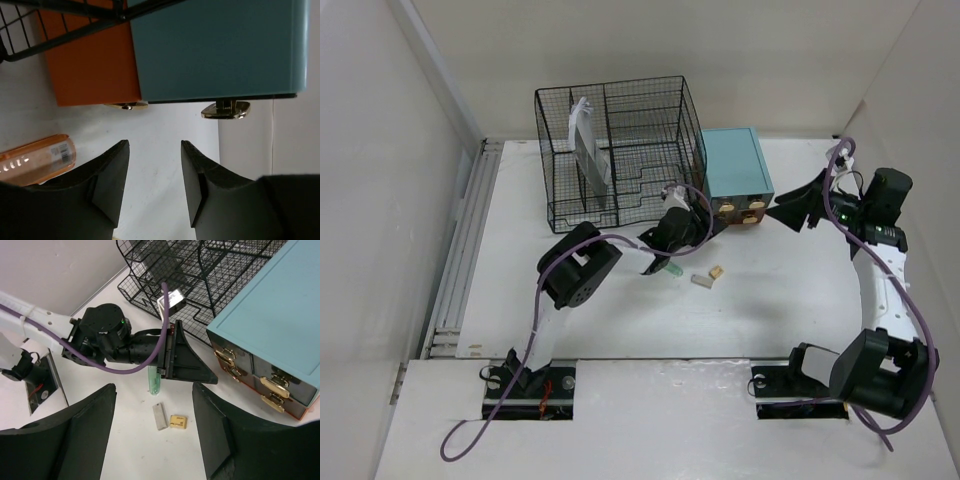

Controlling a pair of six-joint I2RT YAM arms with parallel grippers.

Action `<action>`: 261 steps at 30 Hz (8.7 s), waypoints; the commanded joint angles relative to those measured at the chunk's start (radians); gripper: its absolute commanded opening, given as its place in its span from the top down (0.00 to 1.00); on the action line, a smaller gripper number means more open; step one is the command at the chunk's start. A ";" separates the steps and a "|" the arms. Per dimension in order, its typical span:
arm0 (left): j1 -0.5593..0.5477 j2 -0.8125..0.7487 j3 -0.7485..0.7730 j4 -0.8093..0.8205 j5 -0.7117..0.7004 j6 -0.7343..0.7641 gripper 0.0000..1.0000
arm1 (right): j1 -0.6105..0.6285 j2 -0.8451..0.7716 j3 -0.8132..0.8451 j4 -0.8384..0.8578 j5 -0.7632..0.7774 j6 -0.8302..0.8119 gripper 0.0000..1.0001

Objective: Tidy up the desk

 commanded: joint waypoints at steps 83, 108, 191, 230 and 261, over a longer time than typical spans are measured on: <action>-0.089 0.211 0.155 0.133 -0.509 -0.305 0.72 | -0.076 0.180 0.237 -0.942 -0.247 -0.987 0.31; -0.127 0.120 -0.089 0.331 -0.386 -0.193 0.75 | -0.076 0.198 0.237 -1.005 -0.247 -1.054 0.31; -0.349 -1.104 -0.658 -0.307 -0.479 0.689 0.34 | -0.064 0.062 1.429 -0.107 0.820 0.044 0.09; -0.349 -1.266 -0.783 -0.322 -0.463 0.678 0.31 | 0.959 -0.017 -0.058 -0.423 1.082 -0.926 0.38; -0.340 -1.495 -0.858 -0.525 -0.561 0.534 0.29 | 0.968 0.499 0.074 -0.369 1.029 -0.735 0.44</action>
